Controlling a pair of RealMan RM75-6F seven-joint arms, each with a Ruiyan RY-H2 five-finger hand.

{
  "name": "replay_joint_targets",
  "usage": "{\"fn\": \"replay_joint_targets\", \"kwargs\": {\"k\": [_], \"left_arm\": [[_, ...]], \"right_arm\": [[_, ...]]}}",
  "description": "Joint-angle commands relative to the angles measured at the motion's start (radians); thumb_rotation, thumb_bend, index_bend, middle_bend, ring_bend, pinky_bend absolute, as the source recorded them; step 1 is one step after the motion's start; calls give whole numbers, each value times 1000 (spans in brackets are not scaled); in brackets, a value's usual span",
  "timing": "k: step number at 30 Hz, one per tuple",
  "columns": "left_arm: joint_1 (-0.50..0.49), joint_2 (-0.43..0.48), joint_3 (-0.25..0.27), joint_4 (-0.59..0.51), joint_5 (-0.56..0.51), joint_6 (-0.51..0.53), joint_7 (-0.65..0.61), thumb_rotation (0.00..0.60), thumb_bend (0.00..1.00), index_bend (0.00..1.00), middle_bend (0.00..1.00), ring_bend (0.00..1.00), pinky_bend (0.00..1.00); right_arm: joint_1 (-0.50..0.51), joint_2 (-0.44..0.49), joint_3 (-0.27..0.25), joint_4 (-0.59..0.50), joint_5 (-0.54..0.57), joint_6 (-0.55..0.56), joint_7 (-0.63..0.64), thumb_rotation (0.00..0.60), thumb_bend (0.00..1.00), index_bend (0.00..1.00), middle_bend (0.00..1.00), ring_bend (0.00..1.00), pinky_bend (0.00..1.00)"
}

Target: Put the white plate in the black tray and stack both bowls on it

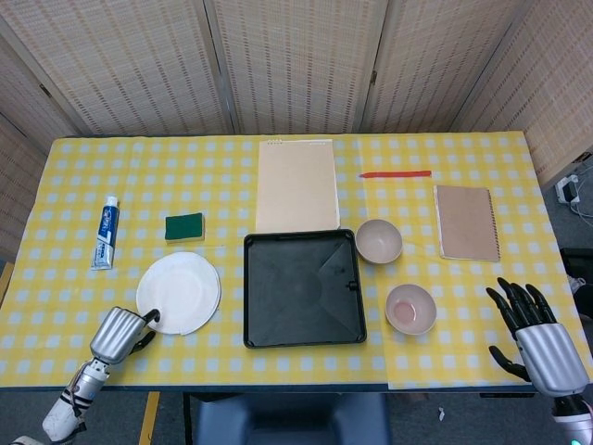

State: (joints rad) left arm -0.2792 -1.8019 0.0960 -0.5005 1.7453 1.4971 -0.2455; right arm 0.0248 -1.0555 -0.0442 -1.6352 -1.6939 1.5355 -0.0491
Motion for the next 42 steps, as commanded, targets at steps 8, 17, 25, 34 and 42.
{"fn": "replay_joint_targets", "kwargs": {"k": [8,17,25,34,42], "left_arm": [[-14,-18,1,9,-15,-7,0,600,320,518,1000,966,1000],[-22,-68,-13,36,-34,13,-9,600,320,557,1000,972,1000],[-27,-108,-11,77,-36,35,-32,600,373,642,1000,990,1000],[-29,-131,-5,123,-29,92,-66,600,442,649,1000,991,1000],[-18,-140,-25,155,-41,201,-98,600,463,652,1000,992,1000]], "right_arm": [[3,-3,3,4,4,-5,3,600,294,0,0,0,0],[6,-6,6,5,16,-15,-4,600,294,0,0,0,0],[7,-6,7,5,21,-19,-7,600,294,0,0,0,0],[9,-8,8,7,22,-22,-14,600,294,0,0,0,0],[11,-13,3,5,18,-29,-26,600,295,0,0,0,0]]}}
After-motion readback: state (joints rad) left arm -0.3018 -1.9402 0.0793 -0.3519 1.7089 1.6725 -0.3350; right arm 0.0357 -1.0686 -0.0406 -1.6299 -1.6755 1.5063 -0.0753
